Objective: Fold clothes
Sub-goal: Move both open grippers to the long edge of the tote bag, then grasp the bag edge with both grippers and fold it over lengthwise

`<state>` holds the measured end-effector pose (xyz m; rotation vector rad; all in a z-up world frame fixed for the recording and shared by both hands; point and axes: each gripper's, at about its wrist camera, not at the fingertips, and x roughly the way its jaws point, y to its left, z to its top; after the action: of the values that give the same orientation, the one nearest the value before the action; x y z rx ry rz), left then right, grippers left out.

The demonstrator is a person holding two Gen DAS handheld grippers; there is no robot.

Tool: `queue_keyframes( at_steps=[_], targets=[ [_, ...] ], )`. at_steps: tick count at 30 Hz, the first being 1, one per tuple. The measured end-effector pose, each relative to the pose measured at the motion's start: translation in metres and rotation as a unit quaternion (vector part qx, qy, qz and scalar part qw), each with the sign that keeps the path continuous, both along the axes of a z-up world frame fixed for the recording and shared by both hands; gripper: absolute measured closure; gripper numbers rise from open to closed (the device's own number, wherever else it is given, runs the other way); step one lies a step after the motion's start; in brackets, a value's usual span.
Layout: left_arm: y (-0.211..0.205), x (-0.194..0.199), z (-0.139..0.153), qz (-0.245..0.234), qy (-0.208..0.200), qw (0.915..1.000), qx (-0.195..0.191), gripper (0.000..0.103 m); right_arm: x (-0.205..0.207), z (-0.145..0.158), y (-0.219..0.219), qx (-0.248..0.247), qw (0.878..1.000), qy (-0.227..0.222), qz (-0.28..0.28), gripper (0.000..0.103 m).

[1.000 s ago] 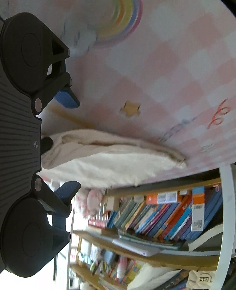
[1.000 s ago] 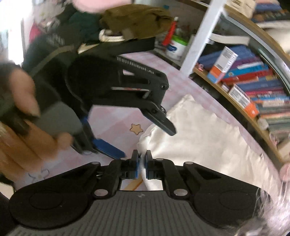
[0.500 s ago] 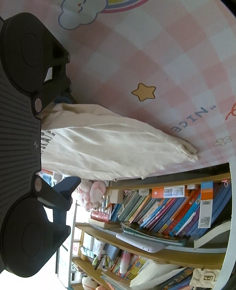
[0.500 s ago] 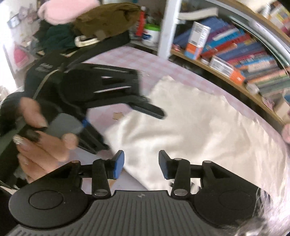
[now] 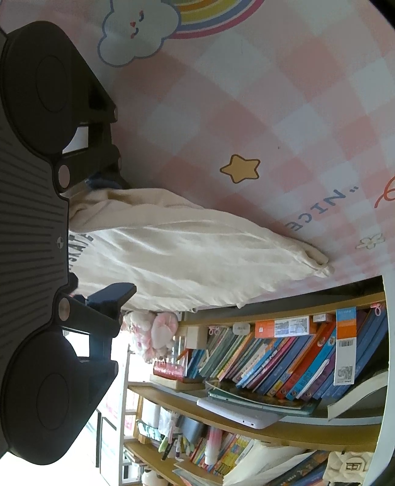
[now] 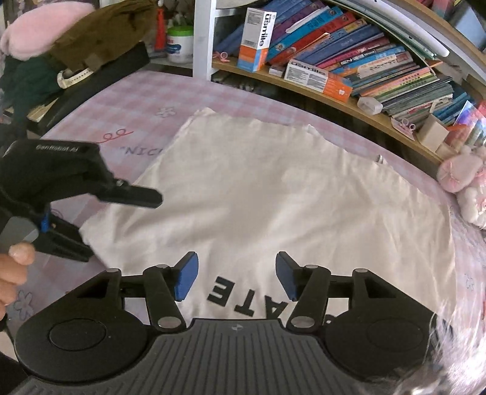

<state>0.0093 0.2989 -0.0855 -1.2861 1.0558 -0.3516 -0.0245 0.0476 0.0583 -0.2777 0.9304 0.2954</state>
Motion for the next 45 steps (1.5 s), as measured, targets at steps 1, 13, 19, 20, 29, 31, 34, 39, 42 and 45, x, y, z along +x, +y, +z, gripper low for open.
queue_keyframes(
  at_steps=[1, 13, 19, 20, 29, 31, 34, 39, 42, 45],
  targets=[
    [0.0, 0.0, -0.001, 0.0, 0.001, 1.0, 0.002, 0.052, 0.002, 0.0, 0.0, -0.002, 1.0, 0.0, 0.0, 0.044],
    [-0.001, -0.009, -0.006, 0.015, 0.012, 0.9995, 0.027, 0.086, 0.083, 0.015, 0.023, 0.02, 0.998, 0.05, -0.038, 0.025],
    [-0.024, -0.008, 0.036, -0.033, -0.083, 0.9896, 0.113, 0.089, 0.143, 0.02, 0.073, 0.018, 0.996, 0.09, -0.017, 0.024],
    [-0.029, -0.006, 0.042, -0.044, -0.1, 0.986, 0.126, 0.089, 0.152, 0.019, 0.084, 0.009, 0.995, 0.096, -0.011, 0.024],
    [-0.053, -0.001, 0.067, -0.096, -0.18, 0.9622, 0.18, 0.092, 0.191, -0.015, 0.166, -0.108, 0.983, 0.135, 0.065, 0.028],
    [-0.056, -0.001, 0.071, -0.102, -0.193, 0.958, 0.186, 0.093, 0.192, -0.023, 0.175, -0.137, 0.978, 0.14, 0.078, 0.029],
    [-0.06, 0.0, 0.073, -0.109, -0.205, 0.9536, 0.191, 0.093, 0.193, -0.034, 0.181, -0.169, 0.971, 0.145, 0.087, 0.034],
    [-0.064, -0.001, 0.074, -0.121, -0.216, 0.9488, 0.196, 0.094, 0.196, -0.049, 0.182, -0.198, 0.964, 0.153, 0.086, 0.042],
    [-0.068, -0.003, 0.074, -0.129, -0.221, 0.9458, 0.2, 0.094, 0.199, -0.053, 0.174, -0.202, 0.964, 0.156, 0.076, 0.057],
    [-0.072, -0.007, 0.075, -0.136, -0.227, 0.9415, 0.208, 0.094, 0.203, -0.051, 0.16, -0.186, 0.967, 0.164, 0.063, 0.084]
  ],
)
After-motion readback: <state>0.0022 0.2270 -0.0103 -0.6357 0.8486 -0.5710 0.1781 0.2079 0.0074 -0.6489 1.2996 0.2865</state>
